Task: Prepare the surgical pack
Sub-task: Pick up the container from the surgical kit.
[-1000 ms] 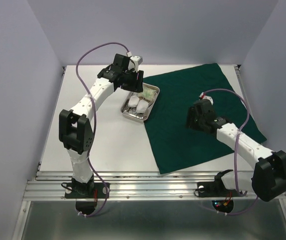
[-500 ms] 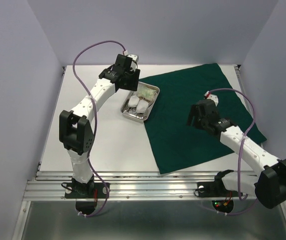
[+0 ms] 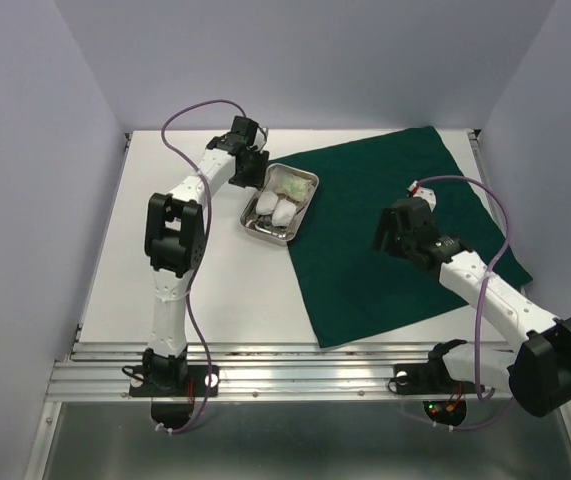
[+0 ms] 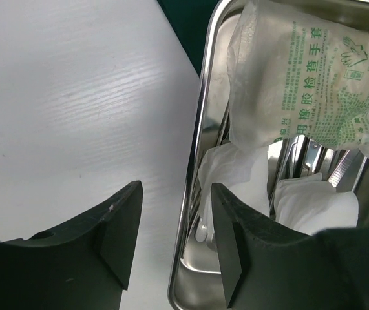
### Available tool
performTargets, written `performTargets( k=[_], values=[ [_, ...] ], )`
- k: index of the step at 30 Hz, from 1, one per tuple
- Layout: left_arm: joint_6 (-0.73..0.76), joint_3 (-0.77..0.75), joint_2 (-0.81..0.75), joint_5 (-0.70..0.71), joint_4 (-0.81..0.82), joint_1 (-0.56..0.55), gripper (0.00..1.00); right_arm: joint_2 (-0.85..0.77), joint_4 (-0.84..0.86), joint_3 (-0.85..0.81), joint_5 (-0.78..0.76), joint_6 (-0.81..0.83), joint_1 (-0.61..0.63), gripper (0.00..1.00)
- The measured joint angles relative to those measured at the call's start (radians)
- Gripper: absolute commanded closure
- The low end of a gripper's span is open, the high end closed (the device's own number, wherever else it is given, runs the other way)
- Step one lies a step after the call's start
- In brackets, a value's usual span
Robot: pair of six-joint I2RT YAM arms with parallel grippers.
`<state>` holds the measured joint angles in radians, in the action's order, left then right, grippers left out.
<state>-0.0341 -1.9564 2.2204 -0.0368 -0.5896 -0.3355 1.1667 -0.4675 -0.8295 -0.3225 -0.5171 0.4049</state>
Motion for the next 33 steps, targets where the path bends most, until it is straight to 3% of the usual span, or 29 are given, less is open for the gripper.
performTargets(
  k=[10,17,25,28,29,33],
  values=[
    [0.012,-0.099,0.057,-0.067,-0.003,0.004,0.49,0.0,0.0,0.0,0.001,0.0,0.0,0.22],
    [0.024,-0.173,0.139,-0.084,-0.011,0.01,0.62,0.0,-0.003,0.0,0.001,0.0,0.0,0.22],
    [0.043,-0.212,0.193,-0.09,-0.039,0.017,0.69,0.0,-0.005,0.0,0.001,-0.003,0.0,0.22],
    [0.048,-0.217,0.193,-0.093,-0.039,0.017,0.84,0.0,-0.005,0.0,0.002,-0.003,0.0,0.22],
    [0.051,-0.217,0.193,-0.093,-0.04,0.016,0.97,0.0,-0.005,0.0,0.002,-0.003,0.0,0.22],
    [0.048,-0.225,0.193,-0.096,-0.05,0.017,1.0,0.0,-0.005,0.0,0.002,-0.003,0.0,0.22]
  ],
)
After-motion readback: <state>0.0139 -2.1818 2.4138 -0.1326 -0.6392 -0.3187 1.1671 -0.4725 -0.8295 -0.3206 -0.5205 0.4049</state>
